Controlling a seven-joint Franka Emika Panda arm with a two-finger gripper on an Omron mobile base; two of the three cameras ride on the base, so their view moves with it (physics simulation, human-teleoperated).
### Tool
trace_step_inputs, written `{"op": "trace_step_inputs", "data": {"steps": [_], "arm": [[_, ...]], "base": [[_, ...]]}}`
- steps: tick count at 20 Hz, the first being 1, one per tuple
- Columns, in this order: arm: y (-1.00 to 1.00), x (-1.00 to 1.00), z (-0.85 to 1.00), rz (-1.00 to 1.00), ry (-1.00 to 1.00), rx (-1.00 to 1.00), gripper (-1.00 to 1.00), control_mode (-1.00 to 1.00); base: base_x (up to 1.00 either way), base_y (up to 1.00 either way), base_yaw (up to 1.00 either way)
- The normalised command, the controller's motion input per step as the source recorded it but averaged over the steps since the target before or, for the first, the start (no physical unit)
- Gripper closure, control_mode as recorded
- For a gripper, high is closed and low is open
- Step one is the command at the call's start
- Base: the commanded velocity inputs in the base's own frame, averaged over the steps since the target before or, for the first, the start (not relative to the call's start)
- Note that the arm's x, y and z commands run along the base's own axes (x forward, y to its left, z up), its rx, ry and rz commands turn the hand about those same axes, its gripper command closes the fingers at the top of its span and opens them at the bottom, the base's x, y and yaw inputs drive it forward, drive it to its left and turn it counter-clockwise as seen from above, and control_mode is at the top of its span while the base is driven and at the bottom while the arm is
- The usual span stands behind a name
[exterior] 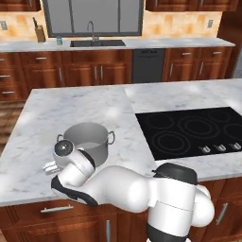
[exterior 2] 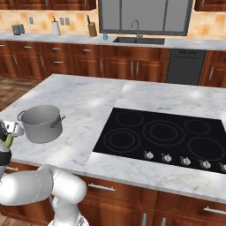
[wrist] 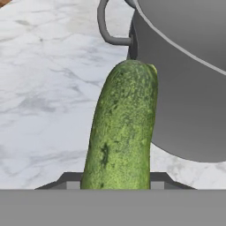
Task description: Turn on the sink faucet. Then move the cucumber from the counter to the sink. Turn off the sink. Move the vegetable from the sink to the pot next to the stove. Finally move the pot to the rear left burner.
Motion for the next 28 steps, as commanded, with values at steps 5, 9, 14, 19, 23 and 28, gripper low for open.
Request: {"op": "trace_step_inputs", "data": {"steps": [5,9,14,19,23,28], "arm": [[0.0,0.0,0.0,0.0,0.0,0.0,1.0,1.0],[0.0,0.0,0.0,0.0,0.0,0.0,1.0,1.0],[0.03,-0.22,0.03,-0.09,-0.02,0.0,1.0,-1.0],[0.0,-0.18,0.48,-0.19,-0.01,0.04,1.0,-1.0],[-0.04,0.0,0.78,-0.14,0.01,0.06,1.0,-1.0],[-0.13,0.04,0.85,-0.09,0.09,0.09,1.0,-1.0]], "base": [[0.02,0.0,0.0],[-0.01,0.0,0.0],[-0.1,0.0,-0.02],[0.0,0.0,0.0],[0.0,0.0,0.0],[0.0,0.0,0.0]]}}
